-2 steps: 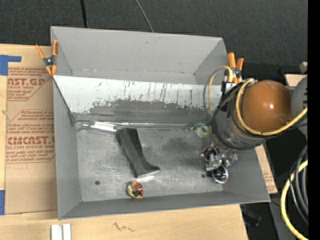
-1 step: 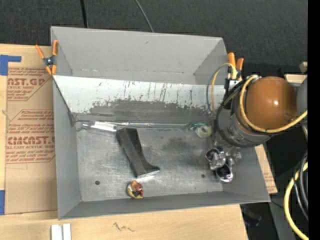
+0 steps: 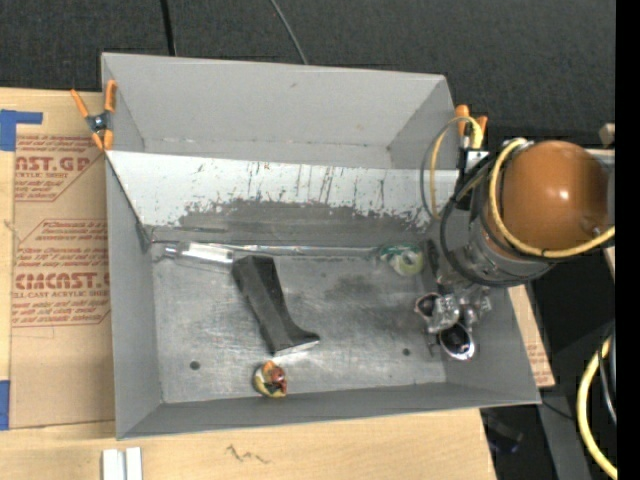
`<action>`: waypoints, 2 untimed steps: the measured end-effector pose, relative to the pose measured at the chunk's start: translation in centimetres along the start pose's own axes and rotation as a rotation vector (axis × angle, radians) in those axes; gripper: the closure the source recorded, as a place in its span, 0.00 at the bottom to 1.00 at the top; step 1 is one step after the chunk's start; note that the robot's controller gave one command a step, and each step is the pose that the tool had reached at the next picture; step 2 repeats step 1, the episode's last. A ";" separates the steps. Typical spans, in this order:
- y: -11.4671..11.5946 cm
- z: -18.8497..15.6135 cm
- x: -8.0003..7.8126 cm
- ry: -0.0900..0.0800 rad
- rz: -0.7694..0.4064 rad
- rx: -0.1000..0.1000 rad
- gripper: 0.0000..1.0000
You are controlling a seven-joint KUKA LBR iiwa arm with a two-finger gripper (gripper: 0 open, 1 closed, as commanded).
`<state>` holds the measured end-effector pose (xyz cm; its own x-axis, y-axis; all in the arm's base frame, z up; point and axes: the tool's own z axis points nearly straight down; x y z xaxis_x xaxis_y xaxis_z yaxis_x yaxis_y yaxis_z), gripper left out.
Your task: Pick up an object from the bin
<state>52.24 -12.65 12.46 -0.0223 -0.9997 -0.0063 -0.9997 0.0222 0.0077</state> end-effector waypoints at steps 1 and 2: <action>-0.1 -2.2 0.0 0.003 0.001 0.007 1.00; -0.1 -2.2 0.0 0.003 0.001 0.007 1.00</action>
Offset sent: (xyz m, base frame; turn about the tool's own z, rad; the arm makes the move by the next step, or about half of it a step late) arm -0.0002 -0.0003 0.0539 0.0000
